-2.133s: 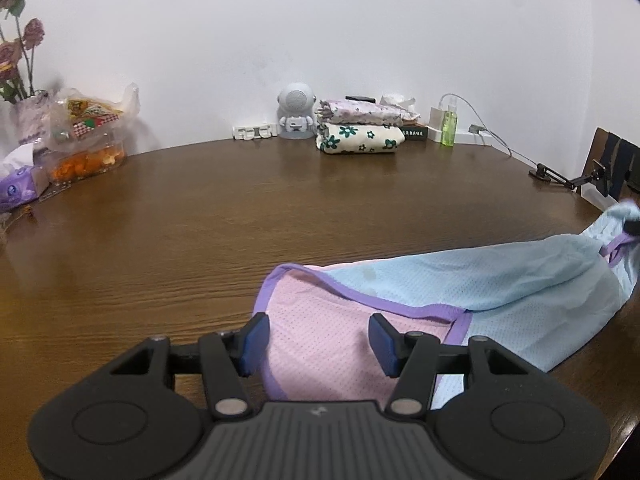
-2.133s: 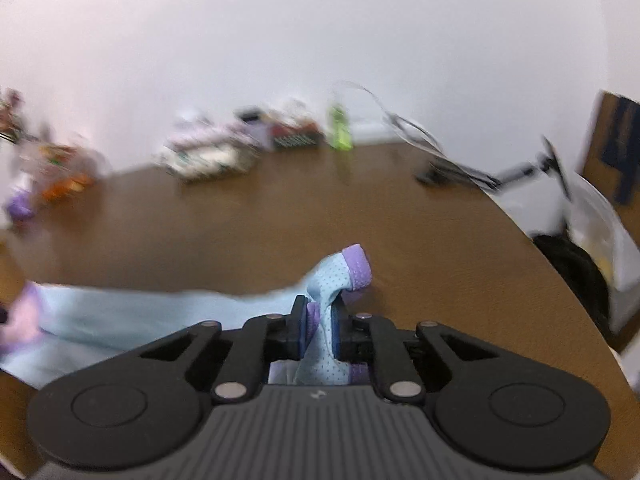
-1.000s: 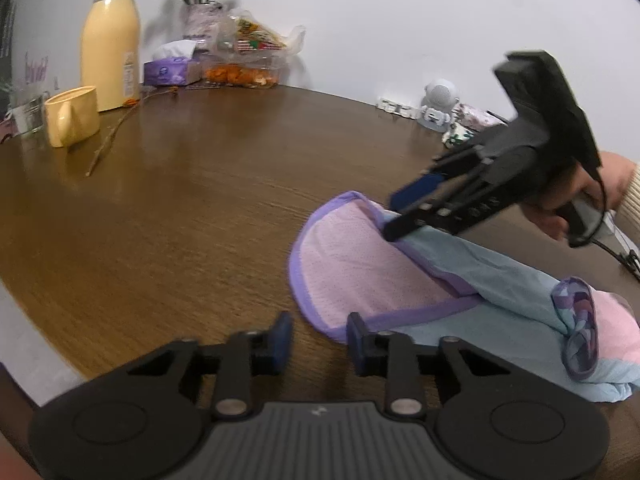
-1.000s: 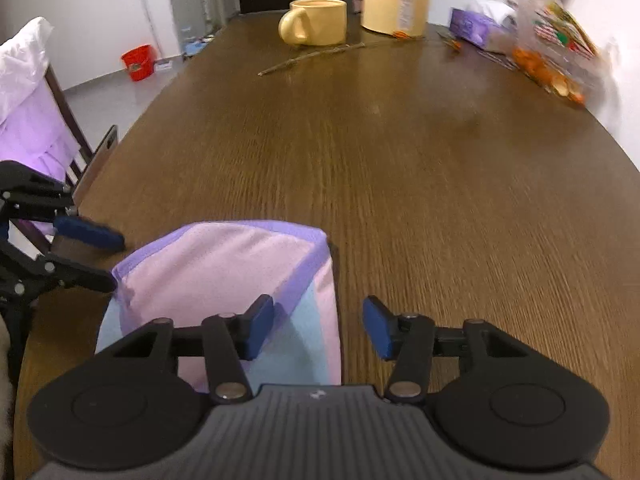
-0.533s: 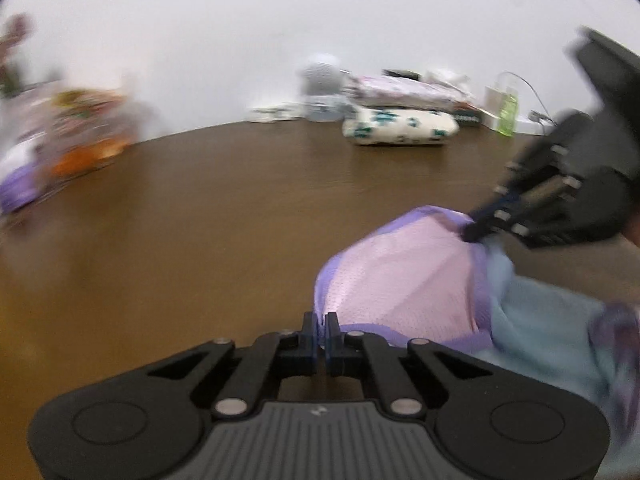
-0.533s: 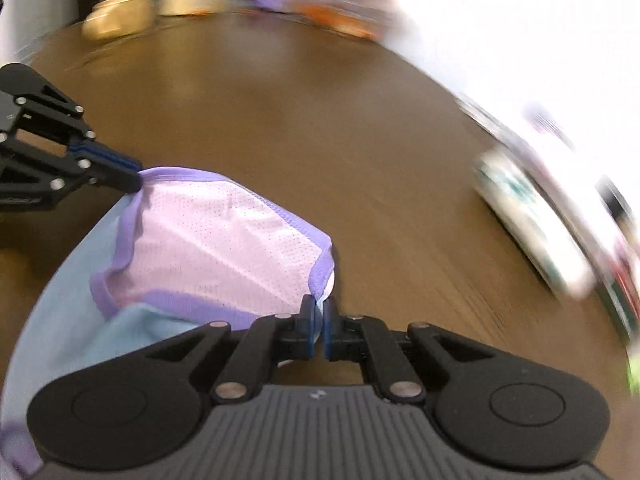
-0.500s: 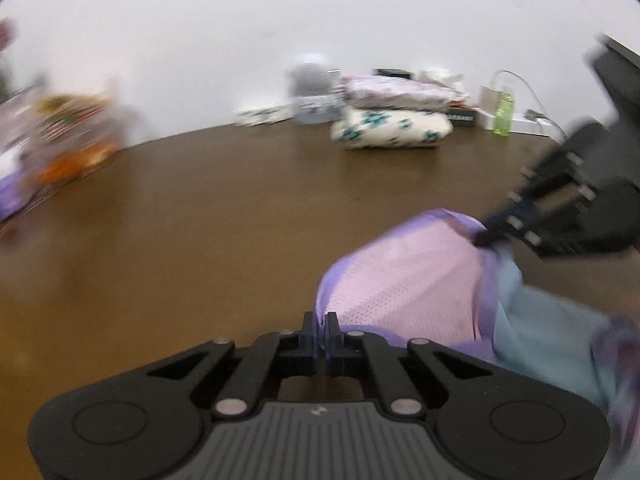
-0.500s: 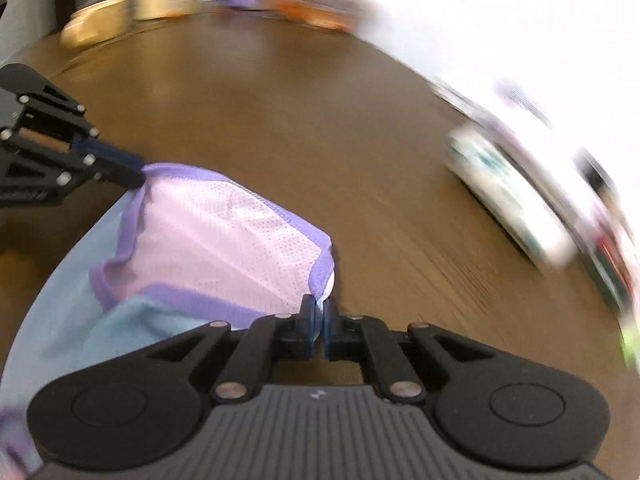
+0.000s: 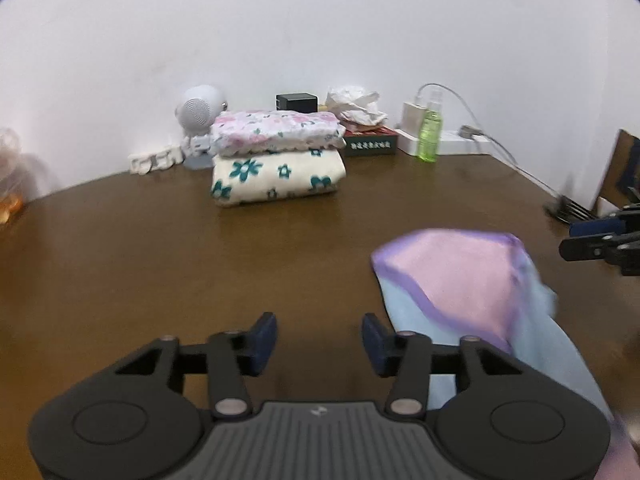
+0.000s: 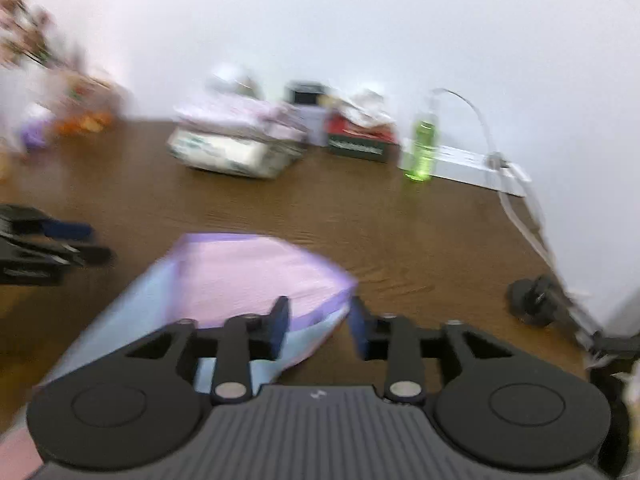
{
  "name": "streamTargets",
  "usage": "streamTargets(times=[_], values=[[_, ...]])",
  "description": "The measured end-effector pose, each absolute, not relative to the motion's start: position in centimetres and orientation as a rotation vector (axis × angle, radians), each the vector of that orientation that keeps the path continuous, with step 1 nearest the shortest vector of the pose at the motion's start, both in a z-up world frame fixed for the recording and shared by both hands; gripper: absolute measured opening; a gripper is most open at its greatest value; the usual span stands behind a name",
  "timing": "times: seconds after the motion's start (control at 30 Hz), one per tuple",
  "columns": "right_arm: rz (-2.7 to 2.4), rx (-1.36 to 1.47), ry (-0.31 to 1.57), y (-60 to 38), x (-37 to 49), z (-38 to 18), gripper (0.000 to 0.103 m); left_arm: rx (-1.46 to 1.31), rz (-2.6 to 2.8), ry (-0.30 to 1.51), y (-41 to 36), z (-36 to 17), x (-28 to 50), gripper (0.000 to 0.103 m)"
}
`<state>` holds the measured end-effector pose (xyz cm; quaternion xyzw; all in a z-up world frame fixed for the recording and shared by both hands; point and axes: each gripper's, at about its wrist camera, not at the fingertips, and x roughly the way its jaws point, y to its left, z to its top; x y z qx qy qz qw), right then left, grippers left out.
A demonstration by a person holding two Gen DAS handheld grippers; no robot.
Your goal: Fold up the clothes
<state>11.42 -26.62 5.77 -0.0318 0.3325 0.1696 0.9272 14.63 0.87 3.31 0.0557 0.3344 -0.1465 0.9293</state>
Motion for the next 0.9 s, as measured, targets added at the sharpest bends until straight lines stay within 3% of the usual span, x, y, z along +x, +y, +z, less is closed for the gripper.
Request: streamTargets(times=[0.1,0.5,0.57,0.67,0.83,0.9], values=[[0.487,0.002,0.669,-26.7,6.0,5.5,0.046,0.1,-0.334,0.68,2.3,3.7,9.1,0.069],[0.535,0.05,0.648,-25.1,-3.8,3.2,0.038,0.009,-0.396,0.676,3.7,4.5,-0.1,0.069],[0.579,0.028,0.595,-25.0,-5.6,3.4,0.041,-0.013,-0.498,0.648,3.9,4.6,-1.6,0.07],[0.671,-0.025,0.506,-25.2,-8.4,3.3,0.054,0.002,-0.639,0.616,3.8,3.9,-4.1,0.076],[0.673,-0.048,0.564,-24.5,-9.2,1.8,0.053,0.075,-0.688,0.657,2.0,2.0,-5.2,0.076],[0.68,-0.076,0.553,-23.9,-9.2,1.6,0.047,0.094,-0.683,0.665,1.3,1.7,-4.7,0.073]])
